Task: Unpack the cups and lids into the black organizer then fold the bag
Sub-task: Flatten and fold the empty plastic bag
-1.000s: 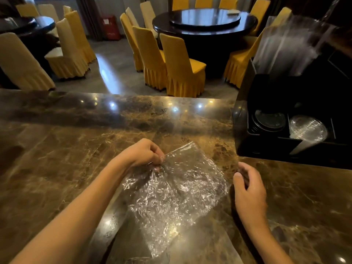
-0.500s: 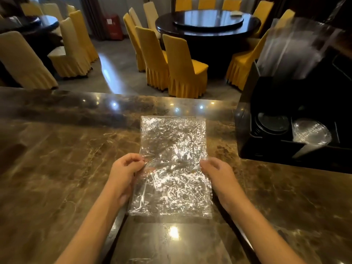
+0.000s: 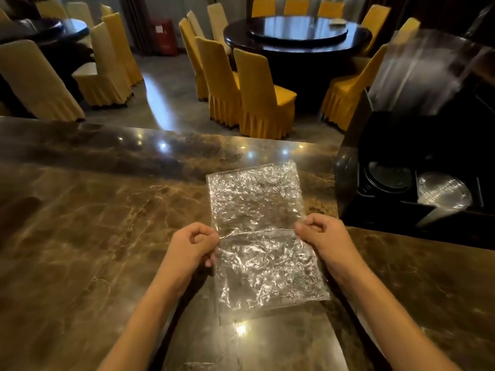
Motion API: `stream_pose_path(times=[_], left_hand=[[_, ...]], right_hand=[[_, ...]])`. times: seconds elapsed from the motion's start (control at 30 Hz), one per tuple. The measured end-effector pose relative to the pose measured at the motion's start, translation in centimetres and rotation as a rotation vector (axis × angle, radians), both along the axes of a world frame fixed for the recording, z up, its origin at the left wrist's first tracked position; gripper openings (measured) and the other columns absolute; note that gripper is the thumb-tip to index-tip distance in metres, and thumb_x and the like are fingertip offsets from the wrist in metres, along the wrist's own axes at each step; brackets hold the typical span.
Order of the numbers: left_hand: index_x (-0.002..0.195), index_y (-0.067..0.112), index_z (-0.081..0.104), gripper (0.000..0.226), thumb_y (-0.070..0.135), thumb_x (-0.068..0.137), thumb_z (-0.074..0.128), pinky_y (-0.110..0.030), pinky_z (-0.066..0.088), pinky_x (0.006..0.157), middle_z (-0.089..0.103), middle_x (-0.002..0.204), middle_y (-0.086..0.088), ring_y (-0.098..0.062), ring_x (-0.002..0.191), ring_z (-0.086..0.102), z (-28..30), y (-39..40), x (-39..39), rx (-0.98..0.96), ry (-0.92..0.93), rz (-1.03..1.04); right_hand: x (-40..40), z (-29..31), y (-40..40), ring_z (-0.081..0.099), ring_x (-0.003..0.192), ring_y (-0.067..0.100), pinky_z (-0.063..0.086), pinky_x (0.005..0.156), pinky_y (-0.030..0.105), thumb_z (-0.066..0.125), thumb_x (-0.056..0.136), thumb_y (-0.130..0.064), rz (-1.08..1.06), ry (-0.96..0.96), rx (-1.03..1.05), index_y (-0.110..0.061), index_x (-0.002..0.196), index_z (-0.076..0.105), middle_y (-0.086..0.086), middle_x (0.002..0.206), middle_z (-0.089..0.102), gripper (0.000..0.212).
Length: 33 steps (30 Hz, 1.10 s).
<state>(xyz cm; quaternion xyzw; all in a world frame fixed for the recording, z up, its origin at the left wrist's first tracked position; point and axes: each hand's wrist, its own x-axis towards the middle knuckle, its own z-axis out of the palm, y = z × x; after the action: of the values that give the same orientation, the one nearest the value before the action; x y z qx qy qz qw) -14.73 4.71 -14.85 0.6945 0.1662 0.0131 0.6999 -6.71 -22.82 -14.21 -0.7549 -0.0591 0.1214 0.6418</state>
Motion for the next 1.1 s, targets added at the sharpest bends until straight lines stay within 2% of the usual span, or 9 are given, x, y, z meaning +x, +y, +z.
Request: stream_pose_path(times=[0.13, 0.27, 0.43, 0.6, 0.73, 0.8, 0.87, 0.97, 1.1], left_hand=[[0.080, 0.007, 0.067, 0.014, -0.004, 0.090, 0.068, -0.022, 0.046, 0.043, 0.058, 0.066, -0.022, -0.021, 0.047, 0.050, -0.2, -0.1, 0.3, -0.082, -0.046, -0.003], [0.084, 0.003, 0.067, 0.009, -0.006, 0.083, 0.069, -0.021, 0.042, 0.041, 0.055, 0.063, -0.016, -0.017, 0.045, 0.048, 0.1, -0.5, 0.6, -0.245, -0.100, 0.027], [0.080, 0.004, 0.073, 0.013, -0.006, 0.077, 0.066, -0.019, 0.042, 0.038, 0.061, 0.061, -0.012, -0.013, 0.041, 0.049, 0.9, -1.1, 0.5, -0.388, -0.143, 0.076], [0.070, 0.010, 0.077, 0.035, -0.014, 0.085, 0.057, -0.022, 0.046, 0.044, 0.066, 0.062, -0.008, -0.013, 0.046, 0.053, 1.8, -1.4, 0.1, -0.261, -0.141, 0.093], [0.081, 0.009, 0.079, 0.036, -0.009, 0.093, 0.050, -0.025, 0.053, 0.056, 0.072, 0.074, -0.009, -0.020, 0.063, 0.060, 2.2, -1.2, -0.6, -0.278, -0.152, 0.123], [0.105, 0.010, 0.074, 0.023, 0.001, 0.096, 0.055, -0.023, 0.057, 0.056, 0.074, 0.082, -0.009, -0.017, 0.065, 0.066, 2.4, -1.7, -1.0, -0.350, -0.159, 0.124], [0.119, 0.012, 0.067, 0.031, 0.013, 0.088, 0.067, -0.020, 0.057, 0.055, 0.077, 0.086, -0.006, -0.011, 0.064, 0.071, 2.2, -2.6, -1.6, -0.422, -0.138, 0.133], [0.101, 0.020, 0.076, 0.031, 0.034, 0.075, 0.082, -0.028, 0.057, 0.078, 0.079, 0.098, -0.003, -0.015, 0.088, 0.074, 1.7, -3.8, -2.7, -0.208, -0.060, -0.002], [0.089, 0.011, 0.077, 0.022, 0.029, 0.079, 0.080, -0.033, 0.053, 0.079, 0.077, 0.087, -0.015, -0.022, 0.080, 0.069, 1.4, -5.4, -3.6, -0.125, -0.040, 0.060]], right_hand=[[0.3, -0.1, -0.7, 0.059, 0.064, 0.014, 0.052, 0.062, 0.020, 0.075, 0.084, -0.010, -0.026, 0.018, 0.078, -0.017, 0.081, 0.075, -0.001, 0.067, 0.068, 0.008], [0.5, -0.2, -1.1, 0.056, 0.064, 0.019, 0.046, 0.060, 0.027, 0.073, 0.084, -0.001, -0.061, 0.048, 0.191, -0.011, 0.085, 0.075, 0.007, 0.069, 0.066, 0.010], [0.5, -0.1, -1.2, 0.064, 0.058, 0.013, 0.053, 0.052, 0.021, 0.065, 0.086, 0.008, -0.108, 0.152, 0.349, -0.011, 0.080, 0.077, 0.006, 0.073, 0.071, 0.023], [0.5, 0.2, -1.2, 0.067, 0.067, 0.010, 0.052, 0.057, 0.017, 0.057, 0.086, 0.006, -0.100, 0.105, 0.241, -0.011, 0.073, 0.076, 0.001, 0.076, 0.074, 0.029], [0.2, -0.2, -1.1, 0.059, 0.060, 0.017, 0.045, 0.042, 0.019, 0.060, 0.090, -0.005, -0.072, 0.211, 0.360, -0.002, 0.085, 0.077, 0.011, 0.081, 0.074, 0.018], [-0.1, -0.5, -0.9, 0.060, 0.065, 0.021, 0.050, 0.049, 0.025, 0.068, 0.087, -0.006, -0.075, 0.204, 0.349, -0.006, 0.087, 0.076, 0.013, 0.085, 0.074, 0.009], [-0.3, -0.7, -0.7, 0.064, 0.070, 0.024, 0.054, 0.061, 0.032, 0.069, 0.085, 0.002, -0.127, 0.145, 0.356, -0.010, 0.085, 0.076, 0.011, 0.083, 0.075, 0.014], [-0.7, -0.1, -0.1, 0.072, 0.079, 0.021, 0.059, 0.071, 0.024, 0.067, 0.085, 0.009, -0.201, 0.101, 0.482, -0.009, 0.085, 0.076, 0.014, 0.088, 0.076, 0.021], [-1.3, 0.7, 0.1, 0.073, 0.084, 0.019, 0.059, 0.071, 0.022, 0.073, 0.084, -0.003, -0.232, 0.084, 0.497, -0.011, 0.110, 0.069, 0.007, 0.099, 0.075, 0.027]])
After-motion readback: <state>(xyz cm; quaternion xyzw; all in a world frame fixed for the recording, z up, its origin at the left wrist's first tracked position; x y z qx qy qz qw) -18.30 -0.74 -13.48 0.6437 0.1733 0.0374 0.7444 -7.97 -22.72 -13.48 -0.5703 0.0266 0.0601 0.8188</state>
